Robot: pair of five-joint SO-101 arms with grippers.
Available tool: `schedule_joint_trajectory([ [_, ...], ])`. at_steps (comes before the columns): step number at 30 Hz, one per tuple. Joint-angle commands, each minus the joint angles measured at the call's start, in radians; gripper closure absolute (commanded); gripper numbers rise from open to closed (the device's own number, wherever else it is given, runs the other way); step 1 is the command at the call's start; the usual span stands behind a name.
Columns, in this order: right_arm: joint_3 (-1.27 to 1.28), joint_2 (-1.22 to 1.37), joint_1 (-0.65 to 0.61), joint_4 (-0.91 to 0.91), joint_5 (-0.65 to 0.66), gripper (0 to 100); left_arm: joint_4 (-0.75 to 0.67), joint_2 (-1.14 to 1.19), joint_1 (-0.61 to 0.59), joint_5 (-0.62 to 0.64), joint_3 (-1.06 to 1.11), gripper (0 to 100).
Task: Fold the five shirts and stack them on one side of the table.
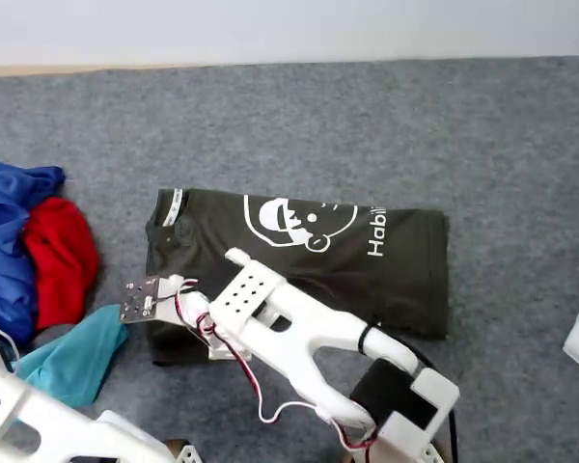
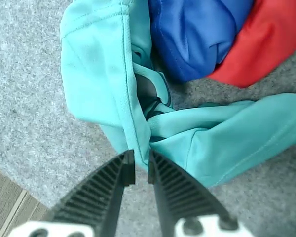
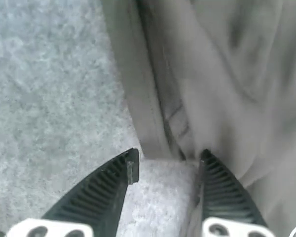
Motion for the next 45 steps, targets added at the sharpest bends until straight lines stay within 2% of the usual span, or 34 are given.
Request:
schedule_joint_trajectory([
  [1, -0.051, 0.027, 0.031, -0.061, 0.011, 79.4, -0.021, -0.015, -0.002, 0.008, -0.004, 94],
  [8, -0.054, 0.110, 0.097, -0.162, 0.015, 79.4, -0.021, -0.015, -0.002, 0.008, -0.004, 94],
  [18, -0.132, 0.147, 0.127, -0.153, 0.014, 79.6, -0.018, -0.015, 0.000, 0.008, -0.004, 94],
  [25, -0.133, 0.140, 0.120, -0.151, 0.012, 99.3, -0.020, -0.015, 0.000, 0.008, -0.004, 94],
  [30, -0.183, 0.139, 0.104, -0.059, 0.012, 98.7, -0.021, -0.015, 0.000, 0.008, -0.004, 94],
  [37, -0.377, 0.140, 0.104, 0.097, 0.012, 98.7, -0.021, -0.015, 0.000, 0.008, -0.005, 94],
  [45, -0.431, 0.150, 0.117, 0.096, 0.012, 98.7, -0.021, -0.015, 0.000, 0.008, -0.008, 94],
])
